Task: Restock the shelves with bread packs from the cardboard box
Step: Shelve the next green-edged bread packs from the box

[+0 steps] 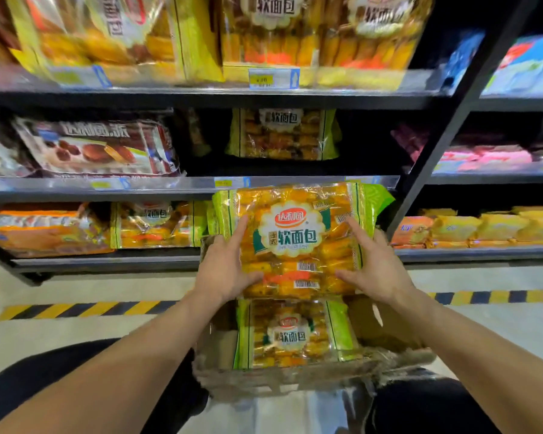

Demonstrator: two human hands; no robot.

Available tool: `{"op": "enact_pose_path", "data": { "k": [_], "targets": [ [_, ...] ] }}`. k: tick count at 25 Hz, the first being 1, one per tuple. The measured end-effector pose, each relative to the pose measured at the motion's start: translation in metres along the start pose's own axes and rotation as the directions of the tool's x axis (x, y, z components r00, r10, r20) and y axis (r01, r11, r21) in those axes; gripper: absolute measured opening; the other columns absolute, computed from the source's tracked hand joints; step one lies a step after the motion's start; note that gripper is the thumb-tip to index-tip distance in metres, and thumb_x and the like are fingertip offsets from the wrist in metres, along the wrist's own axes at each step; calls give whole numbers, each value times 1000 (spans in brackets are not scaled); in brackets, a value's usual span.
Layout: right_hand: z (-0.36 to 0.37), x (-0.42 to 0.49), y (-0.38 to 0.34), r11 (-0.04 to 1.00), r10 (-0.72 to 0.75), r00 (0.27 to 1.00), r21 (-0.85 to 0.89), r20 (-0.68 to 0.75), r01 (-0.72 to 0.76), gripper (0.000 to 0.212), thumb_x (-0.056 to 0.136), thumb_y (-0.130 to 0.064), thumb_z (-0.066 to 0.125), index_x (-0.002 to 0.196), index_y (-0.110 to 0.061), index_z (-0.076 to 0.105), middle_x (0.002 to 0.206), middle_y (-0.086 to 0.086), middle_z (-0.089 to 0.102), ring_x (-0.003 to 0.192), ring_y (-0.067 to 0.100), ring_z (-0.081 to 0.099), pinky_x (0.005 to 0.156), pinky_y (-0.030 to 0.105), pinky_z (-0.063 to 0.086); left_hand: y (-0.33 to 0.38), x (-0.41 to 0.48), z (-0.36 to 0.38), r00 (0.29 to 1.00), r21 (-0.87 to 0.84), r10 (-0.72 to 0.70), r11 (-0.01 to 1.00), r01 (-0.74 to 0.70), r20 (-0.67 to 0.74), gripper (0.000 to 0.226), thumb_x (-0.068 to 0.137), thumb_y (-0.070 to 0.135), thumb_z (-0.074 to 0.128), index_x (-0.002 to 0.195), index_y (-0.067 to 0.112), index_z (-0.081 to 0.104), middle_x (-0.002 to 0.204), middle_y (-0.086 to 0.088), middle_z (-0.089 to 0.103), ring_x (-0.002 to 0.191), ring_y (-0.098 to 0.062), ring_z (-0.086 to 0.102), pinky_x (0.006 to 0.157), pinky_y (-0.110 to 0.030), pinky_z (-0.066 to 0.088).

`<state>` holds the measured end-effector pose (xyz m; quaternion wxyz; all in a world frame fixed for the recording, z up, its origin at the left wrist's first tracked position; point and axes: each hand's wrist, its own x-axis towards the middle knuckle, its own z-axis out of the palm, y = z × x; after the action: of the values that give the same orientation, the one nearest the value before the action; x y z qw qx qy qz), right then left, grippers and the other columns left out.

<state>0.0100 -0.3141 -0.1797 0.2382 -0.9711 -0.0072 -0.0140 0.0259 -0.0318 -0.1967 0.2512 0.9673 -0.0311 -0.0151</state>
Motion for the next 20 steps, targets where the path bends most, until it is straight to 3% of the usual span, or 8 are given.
{"op": "enact_pose_path", "data": {
  "k": [3, 7, 13, 18, 20],
  "targets": [
    [-14, 26, -12, 1000, 6, 997, 25, -75, -4, 111, 70, -49, 78, 145, -56, -4, 143, 9, 35, 129, 34, 42, 104, 52, 42, 9, 24, -26, 997, 57, 40, 998, -36, -67, 121, 69, 54, 77, 145, 49, -16, 140, -17, 40, 126, -34, 46, 101, -46, 45],
    [-28, 73, -26, 1000, 5, 992, 14, -127, -3, 110, 70, -46, 80, 147, -51, 2, 147, 11, 30, 134, 34, 36, 108, 50, 38, 10, 71, -49, 992, 102, 88, 992, -78, -96, 120, 69, 55, 77, 144, 50, -17, 144, -18, 34, 131, -35, 41, 103, -47, 43],
    [-24, 163, -28, 998, 60, 992, 18, -107, -58, 106, 67, -52, 80, 149, -45, 14, 144, 16, 31, 129, 38, 42, 104, 48, 42, 1, 148, -55, 981, 133, 140, 984, -122, -135, 117, 69, 54, 78, 148, 44, -7, 136, -15, 38, 124, -31, 44, 100, -45, 46],
    [-8, 216, -17, 998, 65, 991, 17, -117, -63, 108, 64, -53, 81, 149, -45, 14, 146, 18, 29, 131, 41, 37, 107, 49, 39, -11, 199, -50, 972, 150, 182, 976, -160, -147, 113, 68, 56, 77, 150, 41, 2, 143, -21, 35, 134, -35, 33, 106, -44, 37],
    [-7, 230, -14, 997, 72, 992, 18, -103, -71, 110, 65, -53, 81, 150, -42, 13, 152, 18, 22, 139, 39, 28, 110, 47, 35, -10, 218, -51, 966, 157, 192, 974, -165, -176, 110, 67, 59, 77, 151, 31, 12, 145, -21, 35, 136, -35, 31, 107, -44, 36]
  ]
}}
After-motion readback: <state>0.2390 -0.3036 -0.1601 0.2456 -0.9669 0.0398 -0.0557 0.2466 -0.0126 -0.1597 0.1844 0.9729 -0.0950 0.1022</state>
